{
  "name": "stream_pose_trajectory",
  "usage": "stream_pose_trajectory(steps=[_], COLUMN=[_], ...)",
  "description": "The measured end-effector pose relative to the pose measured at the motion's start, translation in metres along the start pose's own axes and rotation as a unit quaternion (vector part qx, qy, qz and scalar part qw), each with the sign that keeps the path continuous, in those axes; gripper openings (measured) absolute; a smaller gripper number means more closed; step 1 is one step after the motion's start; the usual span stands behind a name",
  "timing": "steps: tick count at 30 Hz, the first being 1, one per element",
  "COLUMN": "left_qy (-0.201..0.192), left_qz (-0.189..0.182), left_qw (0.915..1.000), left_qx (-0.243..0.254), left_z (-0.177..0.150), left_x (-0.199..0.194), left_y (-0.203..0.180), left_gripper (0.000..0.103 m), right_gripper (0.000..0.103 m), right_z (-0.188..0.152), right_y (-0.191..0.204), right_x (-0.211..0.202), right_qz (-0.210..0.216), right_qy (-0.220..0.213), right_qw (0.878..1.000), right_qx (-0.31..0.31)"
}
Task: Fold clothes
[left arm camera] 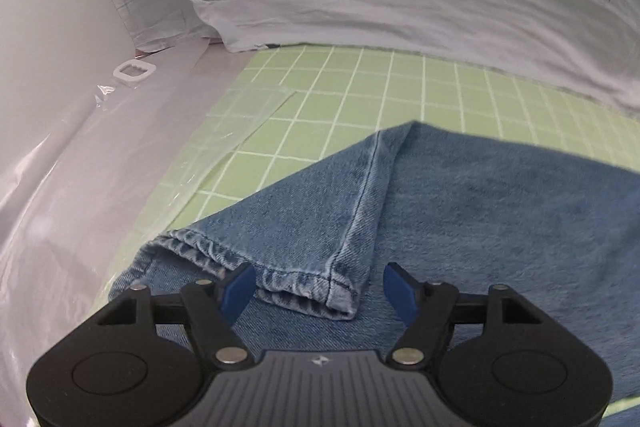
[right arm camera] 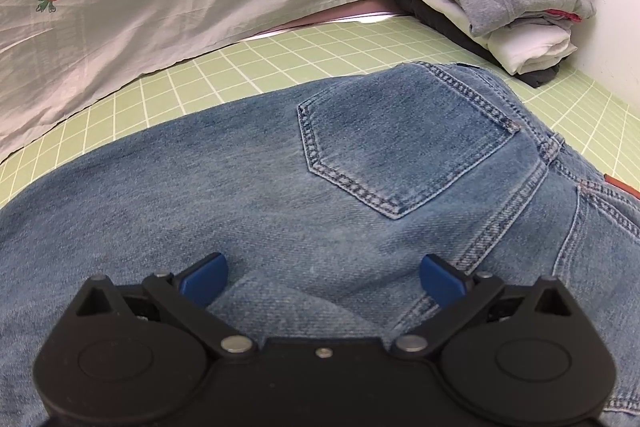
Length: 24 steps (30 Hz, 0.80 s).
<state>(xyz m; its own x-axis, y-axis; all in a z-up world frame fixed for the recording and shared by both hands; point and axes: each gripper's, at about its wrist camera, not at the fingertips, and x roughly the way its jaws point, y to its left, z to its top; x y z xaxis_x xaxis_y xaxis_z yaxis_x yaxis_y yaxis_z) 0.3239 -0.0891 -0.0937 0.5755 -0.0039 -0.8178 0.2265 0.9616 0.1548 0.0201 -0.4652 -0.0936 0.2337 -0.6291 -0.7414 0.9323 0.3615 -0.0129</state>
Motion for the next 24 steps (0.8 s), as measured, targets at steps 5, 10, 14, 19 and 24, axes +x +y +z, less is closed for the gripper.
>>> stream_pose_trajectory(steps=[5,10,14,19,24], left_qy=[-0.006,-0.06,-0.08,-0.09,-0.024], left_qz=[-0.011,0.049,0.107,0.086,0.015], left_qw=[0.9995,0.995,0.9818,0.9843,0.9943], left_qx=[0.028,-0.063,-0.135,-0.125,-0.103], left_z=[0.014,0.064,0.096,0.082,0.022], left_x=[0.003,0.017,0.024,0.008,-0.012], left_y=[0.011,0.063,0.094,0.091,0.066], left_gripper=[0.024,0.029,0.04,0.093,0.093], right_gripper=[0.103,0.103,0.103,0.103,0.103], right_z=[-0.001,-0.001,0.0,0.0,-0.001], right_y=[0.0,0.0,-0.001,-0.001,-0.002], right_x=[0.0,-0.001,-0.001,-0.001,-0.001], right_qz=[0.0,0.0,0.0,-0.001,0.0], right_qy=[-0.003,-0.004,-0.002,-0.002,-0.004], right_qw=[1.0,1.0,1.0,1.0,1.0], right_qx=[0.0,0.0,0.001,0.004,0.003])
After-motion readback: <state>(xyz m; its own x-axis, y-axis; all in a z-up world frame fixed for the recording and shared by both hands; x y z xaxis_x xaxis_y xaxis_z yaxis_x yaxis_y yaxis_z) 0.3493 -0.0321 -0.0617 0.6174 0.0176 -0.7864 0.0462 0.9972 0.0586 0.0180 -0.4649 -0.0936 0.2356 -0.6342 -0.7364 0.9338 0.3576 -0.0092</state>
